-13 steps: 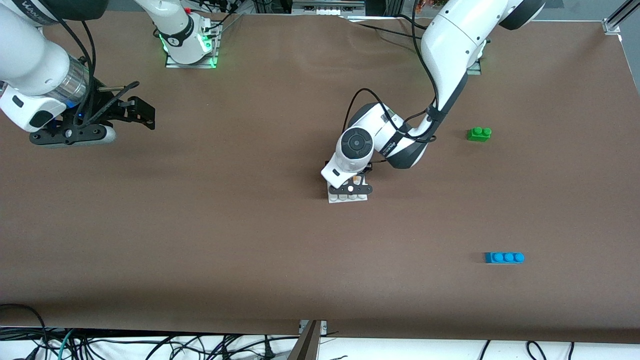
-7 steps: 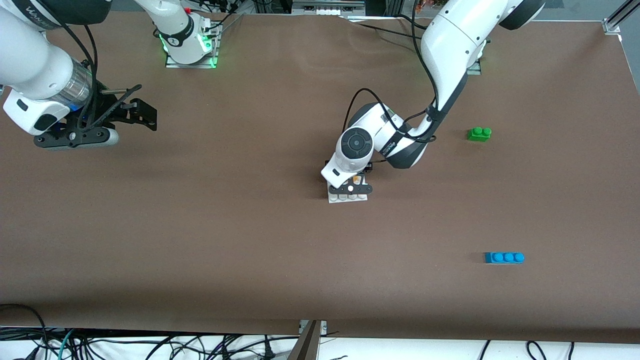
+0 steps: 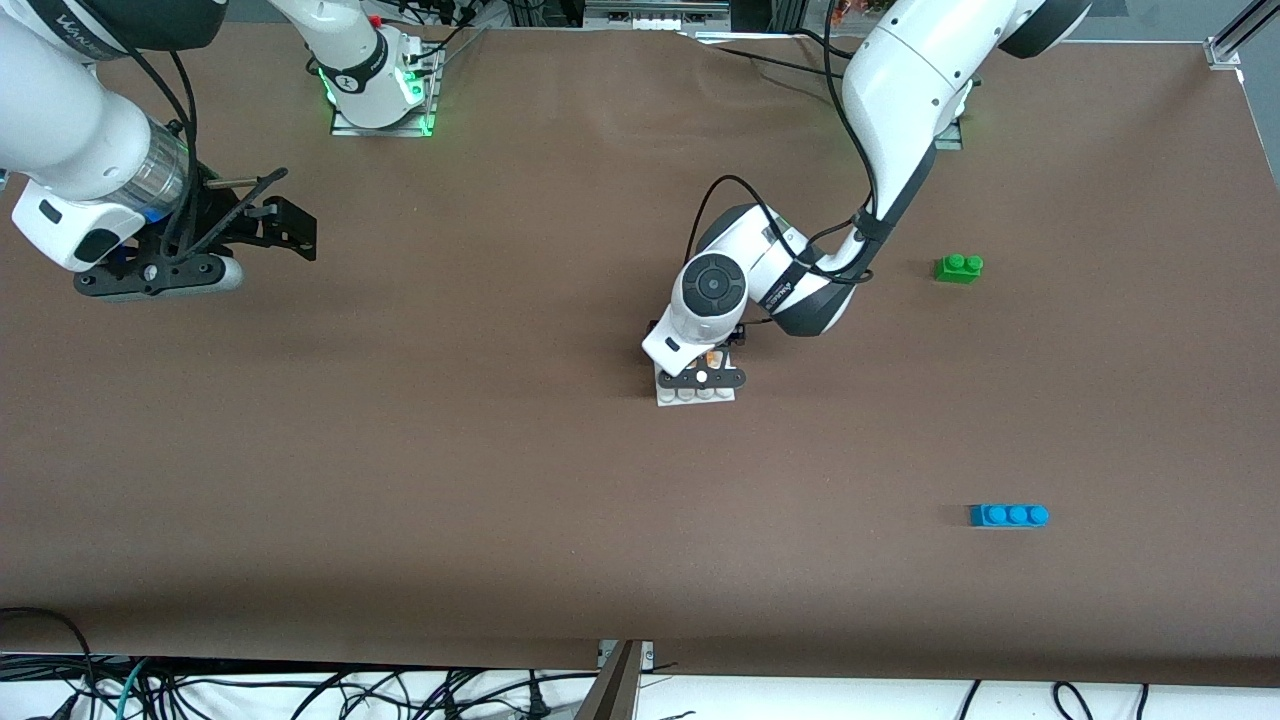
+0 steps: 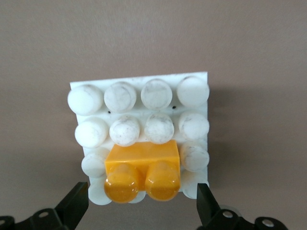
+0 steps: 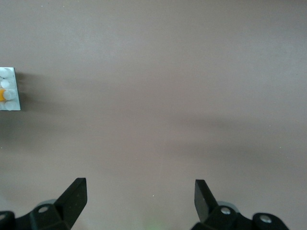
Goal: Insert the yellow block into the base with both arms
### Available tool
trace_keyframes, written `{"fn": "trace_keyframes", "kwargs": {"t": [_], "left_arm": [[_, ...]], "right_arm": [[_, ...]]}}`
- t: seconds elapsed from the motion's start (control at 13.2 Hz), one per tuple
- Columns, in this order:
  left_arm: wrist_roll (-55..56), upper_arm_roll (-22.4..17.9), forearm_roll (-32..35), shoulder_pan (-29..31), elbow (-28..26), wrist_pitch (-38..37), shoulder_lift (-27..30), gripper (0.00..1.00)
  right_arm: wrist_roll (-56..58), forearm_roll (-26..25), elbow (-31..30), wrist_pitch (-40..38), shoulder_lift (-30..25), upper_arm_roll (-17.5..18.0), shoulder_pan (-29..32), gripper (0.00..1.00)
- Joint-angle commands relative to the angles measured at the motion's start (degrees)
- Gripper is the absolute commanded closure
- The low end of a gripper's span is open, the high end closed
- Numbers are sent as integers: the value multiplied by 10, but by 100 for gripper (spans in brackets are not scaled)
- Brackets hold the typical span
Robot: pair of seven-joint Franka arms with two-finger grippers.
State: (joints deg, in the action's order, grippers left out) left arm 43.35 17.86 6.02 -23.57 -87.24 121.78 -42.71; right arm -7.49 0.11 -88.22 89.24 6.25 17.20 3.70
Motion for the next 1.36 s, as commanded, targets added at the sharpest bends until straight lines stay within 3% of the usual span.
{"fn": "trace_keyframes", "kwargs": {"t": [0.0,0.53,0.76,1.06,1.21,1.29], "left_arm": [[-12,-8,4,8,4,-39,57,0],[-45,-9,11,69,100,-206,149,0],[-132,-9,4,130,97,-240,227,0],[-294,-13,4,221,92,-297,284,0],[-299,-60,-13,228,90,-298,296,0],[-301,-90,-60,229,88,-301,298,0]], "right_arm": [[11,9,-2,-5,-5,0,2,1],[12,-5,2,7,-12,-2,3,1],[36,-16,2,7,-12,-9,4,1],[36,-16,2,6,-12,-15,4,1],[36,-15,2,5,-12,-21,4,1],[36,-15,2,5,-12,-21,4,1]]}}
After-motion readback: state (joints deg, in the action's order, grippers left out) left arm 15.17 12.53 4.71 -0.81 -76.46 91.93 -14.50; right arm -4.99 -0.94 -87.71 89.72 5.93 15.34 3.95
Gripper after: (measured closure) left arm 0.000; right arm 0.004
